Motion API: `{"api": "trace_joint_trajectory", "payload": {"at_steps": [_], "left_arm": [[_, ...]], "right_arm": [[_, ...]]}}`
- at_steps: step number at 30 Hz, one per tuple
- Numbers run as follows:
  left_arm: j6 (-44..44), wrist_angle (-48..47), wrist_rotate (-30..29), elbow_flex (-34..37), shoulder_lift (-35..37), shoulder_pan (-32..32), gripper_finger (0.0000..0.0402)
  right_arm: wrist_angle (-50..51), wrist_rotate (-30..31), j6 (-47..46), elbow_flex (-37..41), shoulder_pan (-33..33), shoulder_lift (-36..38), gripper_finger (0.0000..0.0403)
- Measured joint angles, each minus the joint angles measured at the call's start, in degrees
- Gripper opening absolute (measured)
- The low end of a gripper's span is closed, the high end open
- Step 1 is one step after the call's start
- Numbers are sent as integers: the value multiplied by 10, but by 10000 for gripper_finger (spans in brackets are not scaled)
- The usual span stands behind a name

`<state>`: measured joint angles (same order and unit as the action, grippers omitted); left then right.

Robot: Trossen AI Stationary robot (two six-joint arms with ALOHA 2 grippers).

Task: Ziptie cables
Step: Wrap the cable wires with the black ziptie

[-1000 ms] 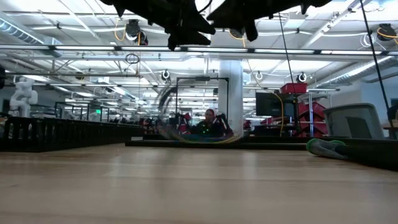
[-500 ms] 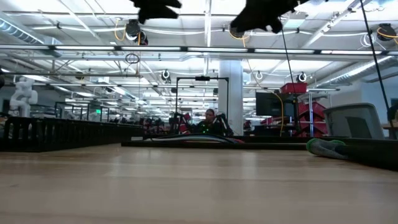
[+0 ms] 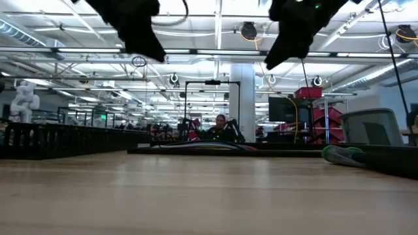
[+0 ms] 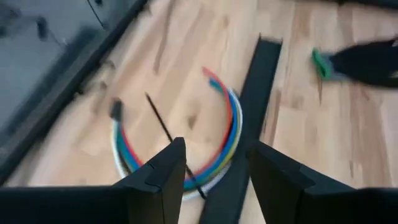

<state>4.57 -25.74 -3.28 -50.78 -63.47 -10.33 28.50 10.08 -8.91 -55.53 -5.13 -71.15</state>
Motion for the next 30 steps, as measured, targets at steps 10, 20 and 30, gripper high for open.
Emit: {"api": "trace_joint_trajectory", "payload": {"at_steps": [10,20,30], "left_arm": [[11,58,27,29,-71,24,164],[11,56,27,29,-72,26,164],[10,50,27,28,-72,26,164]], "right_arm": [[-158,-39,40,0,8,-188,215],[-262,-55,82,0,3,-298,243],[-290,-52,88,-20,-16,-354,245]]}}
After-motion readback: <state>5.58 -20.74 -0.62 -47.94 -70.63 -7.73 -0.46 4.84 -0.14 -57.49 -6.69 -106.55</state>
